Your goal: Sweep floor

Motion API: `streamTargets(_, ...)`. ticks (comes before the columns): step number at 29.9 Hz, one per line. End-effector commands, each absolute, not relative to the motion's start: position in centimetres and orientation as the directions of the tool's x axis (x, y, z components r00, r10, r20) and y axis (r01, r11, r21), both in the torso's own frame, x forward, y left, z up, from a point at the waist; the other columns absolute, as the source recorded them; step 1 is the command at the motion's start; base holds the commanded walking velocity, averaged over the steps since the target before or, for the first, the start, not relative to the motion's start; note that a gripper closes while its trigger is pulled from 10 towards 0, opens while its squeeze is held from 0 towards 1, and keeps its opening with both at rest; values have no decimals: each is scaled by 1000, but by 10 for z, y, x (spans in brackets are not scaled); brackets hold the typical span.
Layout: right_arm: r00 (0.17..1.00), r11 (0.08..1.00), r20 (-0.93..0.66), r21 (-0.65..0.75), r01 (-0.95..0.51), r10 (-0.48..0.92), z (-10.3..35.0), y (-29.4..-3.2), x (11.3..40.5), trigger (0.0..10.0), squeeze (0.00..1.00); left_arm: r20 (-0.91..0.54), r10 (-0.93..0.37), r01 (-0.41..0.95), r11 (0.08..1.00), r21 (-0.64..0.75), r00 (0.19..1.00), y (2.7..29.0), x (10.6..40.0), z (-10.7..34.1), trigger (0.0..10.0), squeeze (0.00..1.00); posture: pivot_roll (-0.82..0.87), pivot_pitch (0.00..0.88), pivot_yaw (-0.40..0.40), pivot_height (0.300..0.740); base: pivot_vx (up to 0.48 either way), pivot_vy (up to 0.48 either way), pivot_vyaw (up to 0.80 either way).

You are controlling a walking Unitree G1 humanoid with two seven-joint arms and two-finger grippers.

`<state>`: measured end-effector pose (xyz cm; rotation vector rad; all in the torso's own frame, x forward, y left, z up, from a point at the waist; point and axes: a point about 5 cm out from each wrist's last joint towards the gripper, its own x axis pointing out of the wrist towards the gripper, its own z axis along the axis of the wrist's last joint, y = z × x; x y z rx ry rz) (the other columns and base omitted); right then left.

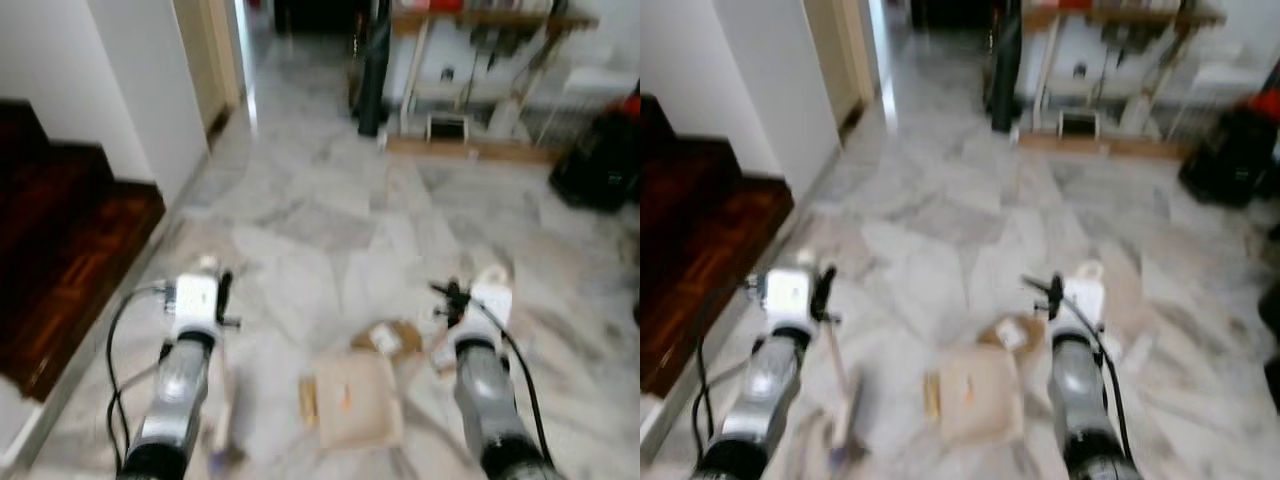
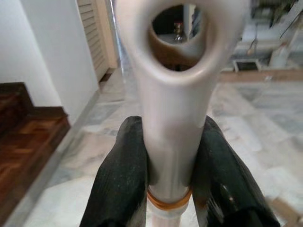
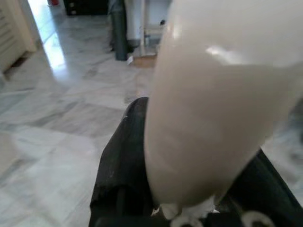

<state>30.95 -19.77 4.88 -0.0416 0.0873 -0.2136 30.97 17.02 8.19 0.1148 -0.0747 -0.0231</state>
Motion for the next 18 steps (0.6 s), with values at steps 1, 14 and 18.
streamTargets(1, 981, 981, -16, -29, 193, -194, 64, -189, 319, 10000, 0, 115, -15, -2, 990, 144, 993, 178, 312, 92, 10000, 0, -32, 0, -33, 740, 326, 0, 0)
streamTargets(14, 980, 980, -22, -34, 195, -196, 63, -189, 319, 10000, 0, 110, -20, 4, 989, 147, 994, 178, 313, 91, 10000, 0, -34, 0, -30, 740, 328, 0, 0)
streamTargets(18, 980, 980, -29, -39, 196, -197, 60, -189, 316, 10000, 0, 106, -27, 11, 989, 151, 994, 177, 313, 90, 10000, 0, -35, 0, -28, 740, 148, 0, 0)
